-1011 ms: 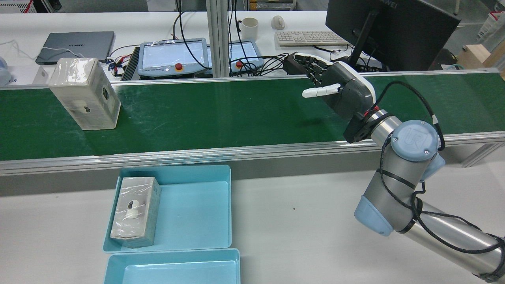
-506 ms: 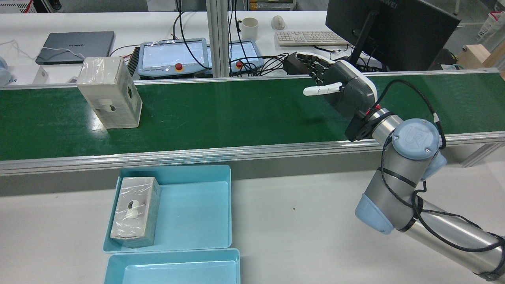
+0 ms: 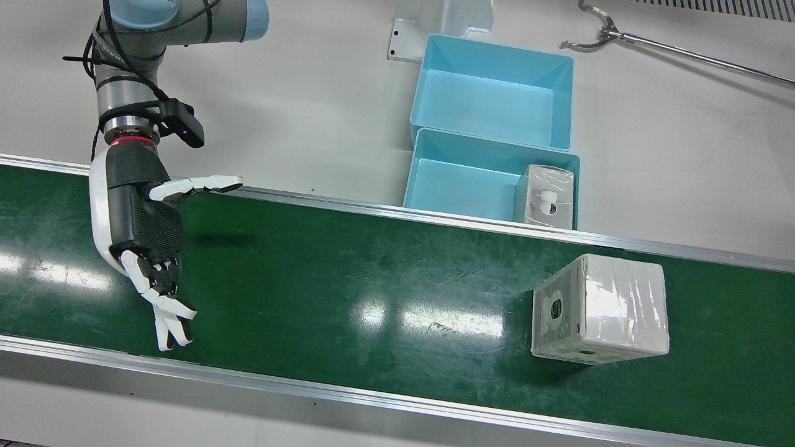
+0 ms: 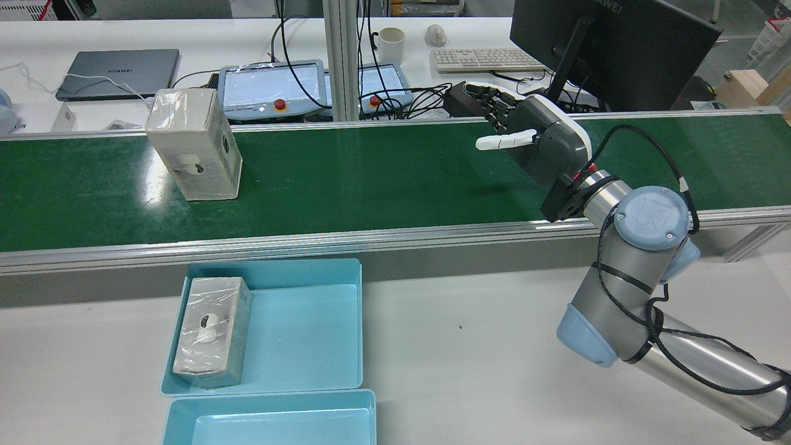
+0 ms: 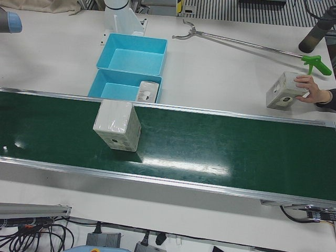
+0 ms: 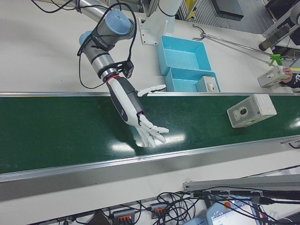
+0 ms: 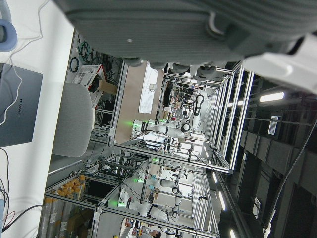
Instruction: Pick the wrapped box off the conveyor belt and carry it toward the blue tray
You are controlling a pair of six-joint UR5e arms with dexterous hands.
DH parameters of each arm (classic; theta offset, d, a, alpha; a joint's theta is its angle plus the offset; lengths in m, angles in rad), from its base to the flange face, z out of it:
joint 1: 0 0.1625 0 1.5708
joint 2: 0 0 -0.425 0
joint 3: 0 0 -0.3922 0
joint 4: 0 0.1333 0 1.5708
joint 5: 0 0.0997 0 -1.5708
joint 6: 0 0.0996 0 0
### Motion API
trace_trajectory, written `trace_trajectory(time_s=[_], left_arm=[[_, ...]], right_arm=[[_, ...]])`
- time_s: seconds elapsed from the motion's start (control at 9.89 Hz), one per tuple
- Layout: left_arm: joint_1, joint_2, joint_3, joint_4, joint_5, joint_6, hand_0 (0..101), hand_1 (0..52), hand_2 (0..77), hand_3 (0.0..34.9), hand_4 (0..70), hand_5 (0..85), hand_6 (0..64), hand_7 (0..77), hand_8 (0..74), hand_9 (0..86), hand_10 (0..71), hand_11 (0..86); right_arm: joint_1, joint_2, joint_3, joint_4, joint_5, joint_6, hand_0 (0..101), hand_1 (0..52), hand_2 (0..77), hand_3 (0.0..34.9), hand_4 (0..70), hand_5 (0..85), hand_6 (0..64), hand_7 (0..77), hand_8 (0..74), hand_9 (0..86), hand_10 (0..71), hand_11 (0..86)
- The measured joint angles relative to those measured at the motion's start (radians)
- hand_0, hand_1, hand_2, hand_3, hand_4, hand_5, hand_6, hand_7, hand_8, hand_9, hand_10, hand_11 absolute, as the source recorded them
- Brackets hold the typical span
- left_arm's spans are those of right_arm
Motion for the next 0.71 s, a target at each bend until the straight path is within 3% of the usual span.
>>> trace_trajectory(time_s=[0.71], left_arm=[[0.000,0.000,0.000,0.000,0.000,0.000,0,0.0,1.1,0.0,0.0,1.1,0.5,0.5,0.5,0.0,0.5,0.5]], right_arm=[[0.001,-0.006,0.000,0.000,0.000,0.009,48,15.3,9.8,0.0,12.5,19.6,4.4,3.8,2.2,3.8,0.0,0.5]])
